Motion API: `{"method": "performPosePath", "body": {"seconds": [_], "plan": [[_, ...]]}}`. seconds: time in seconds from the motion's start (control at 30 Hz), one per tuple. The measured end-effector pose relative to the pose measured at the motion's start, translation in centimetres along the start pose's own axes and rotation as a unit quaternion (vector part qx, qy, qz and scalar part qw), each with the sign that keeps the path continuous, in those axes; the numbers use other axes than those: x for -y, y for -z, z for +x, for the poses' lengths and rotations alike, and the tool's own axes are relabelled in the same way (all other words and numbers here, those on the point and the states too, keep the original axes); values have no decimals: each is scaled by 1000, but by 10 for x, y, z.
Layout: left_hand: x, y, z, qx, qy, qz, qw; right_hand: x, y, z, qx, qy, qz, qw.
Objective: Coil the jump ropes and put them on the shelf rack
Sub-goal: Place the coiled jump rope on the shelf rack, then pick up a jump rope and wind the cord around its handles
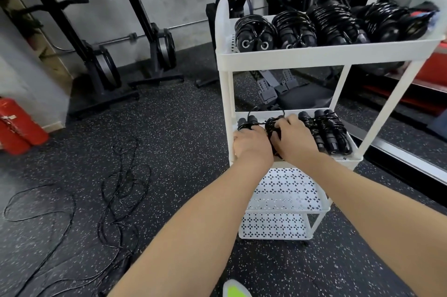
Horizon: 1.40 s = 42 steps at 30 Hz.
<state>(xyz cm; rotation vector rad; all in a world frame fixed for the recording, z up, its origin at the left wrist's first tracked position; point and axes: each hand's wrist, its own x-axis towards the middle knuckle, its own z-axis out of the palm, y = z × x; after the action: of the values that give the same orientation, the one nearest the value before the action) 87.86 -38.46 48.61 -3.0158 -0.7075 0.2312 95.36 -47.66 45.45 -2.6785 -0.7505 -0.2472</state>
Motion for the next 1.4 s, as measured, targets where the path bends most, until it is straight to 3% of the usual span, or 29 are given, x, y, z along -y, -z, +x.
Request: {"method": "performPosePath", "body": {"seconds": [0.37, 0.5, 0.6, 0.73, 1.0, 1.2, 1.4], "plan": [[1, 6, 2, -9, -12, 35, 999, 0, 1, -7, 22, 9, -17, 1000], [7, -1, -7, -53, -44, 18, 997, 1, 8, -18, 11, 19, 7, 1000], [18, 3, -31, -113, -112, -12, 987, 13, 19, -36, -20, 49, 9, 999], [48, 9, -79, -139, -151, -44, 978, 48, 44, -73, 26, 66, -42, 997], [170, -41, -215, -93, -26, -34, 995, 177, 39, -170, 121, 231, -52, 964], [295, -145, -295, 22, 114, -88, 989, 293, -61, -249, 262, 310, -54, 912], [418, -241, -321, 94, 220, -110, 965, 368, -180, -289, 376, 309, -82, 870]]}}
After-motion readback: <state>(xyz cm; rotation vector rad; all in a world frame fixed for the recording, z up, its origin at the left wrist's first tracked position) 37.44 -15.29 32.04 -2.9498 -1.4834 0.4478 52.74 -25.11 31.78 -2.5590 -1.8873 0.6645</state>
